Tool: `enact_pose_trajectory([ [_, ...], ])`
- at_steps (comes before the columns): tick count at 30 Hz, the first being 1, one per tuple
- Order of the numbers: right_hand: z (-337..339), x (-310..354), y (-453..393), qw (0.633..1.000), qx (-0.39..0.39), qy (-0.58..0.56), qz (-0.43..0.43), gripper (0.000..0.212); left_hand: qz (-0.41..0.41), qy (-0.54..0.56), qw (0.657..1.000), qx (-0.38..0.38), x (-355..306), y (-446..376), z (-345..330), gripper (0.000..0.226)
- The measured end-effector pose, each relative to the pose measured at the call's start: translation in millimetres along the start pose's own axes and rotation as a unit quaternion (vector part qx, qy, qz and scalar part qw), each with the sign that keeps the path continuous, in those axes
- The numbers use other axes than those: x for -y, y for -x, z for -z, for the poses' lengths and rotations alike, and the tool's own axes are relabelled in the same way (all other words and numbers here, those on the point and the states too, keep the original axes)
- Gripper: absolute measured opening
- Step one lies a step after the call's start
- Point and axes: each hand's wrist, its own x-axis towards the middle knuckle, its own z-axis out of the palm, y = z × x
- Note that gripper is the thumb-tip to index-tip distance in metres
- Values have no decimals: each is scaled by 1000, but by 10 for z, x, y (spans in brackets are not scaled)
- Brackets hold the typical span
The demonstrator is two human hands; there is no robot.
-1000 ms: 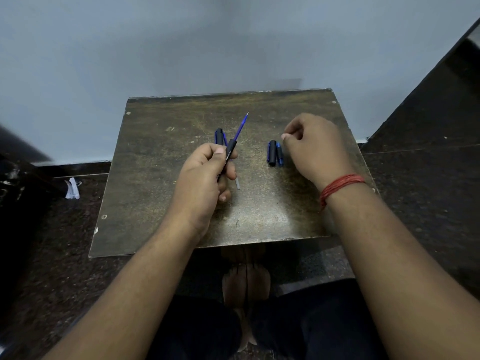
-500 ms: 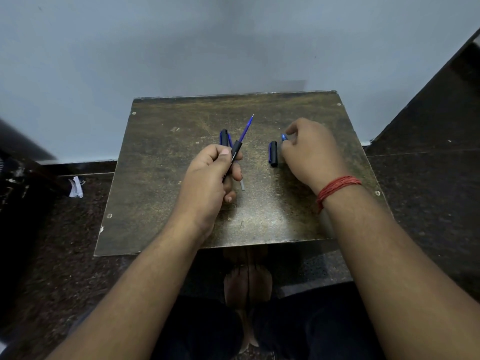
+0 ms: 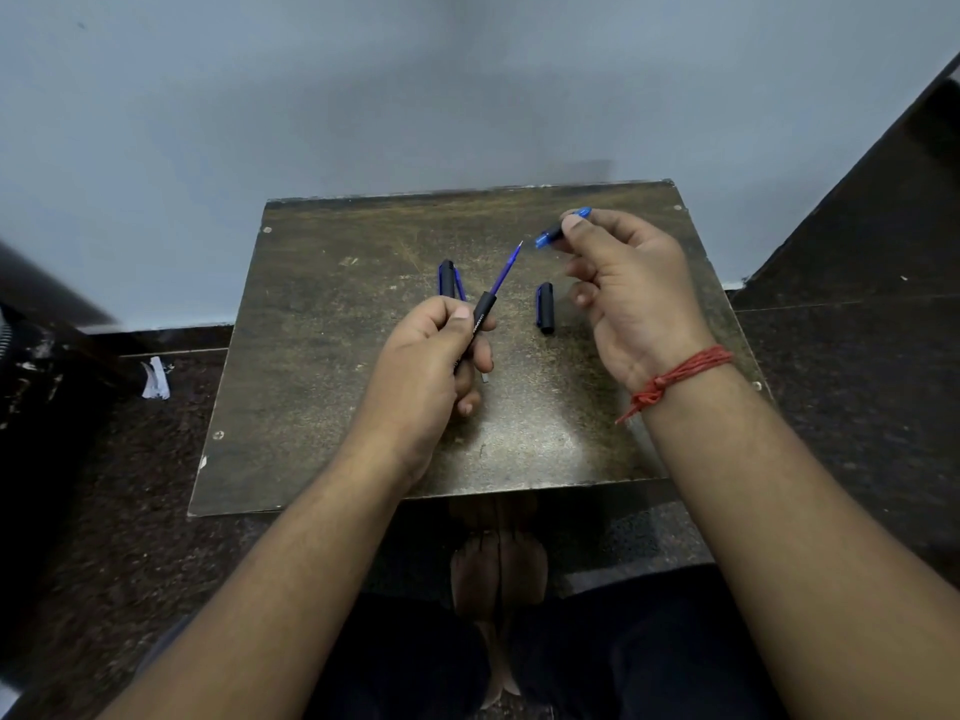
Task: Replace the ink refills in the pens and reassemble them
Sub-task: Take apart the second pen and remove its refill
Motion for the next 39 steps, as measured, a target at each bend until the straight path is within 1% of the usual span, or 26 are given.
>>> enact_pose_trajectory([
  [4,15,-9,-18,1000,-7,6,9,3,1,4,1000,12,10,2,-15,25],
  [14,4,-36,0,996,27,73,40,4,5,6,1000,17,5,4,-23,25],
  [21,-24,-58,34,990,82,106,44,9,8,6,1000,15,-5,8,-23,25],
  [26,-56,-74,74,982,125,136,39,11,12,13,1000,14,-16,21,-15,25],
  [33,-84,-67,102,979,151,137,19,11,23,48,999,5,-22,15,-1,24],
  [36,-93,-58,106,979,161,123,0,13,23,46,999,2,-25,21,-6,24],
  [39,-97,-55,102,978,170,116,-19,9,19,39,999,0,-22,23,-11,24],
])
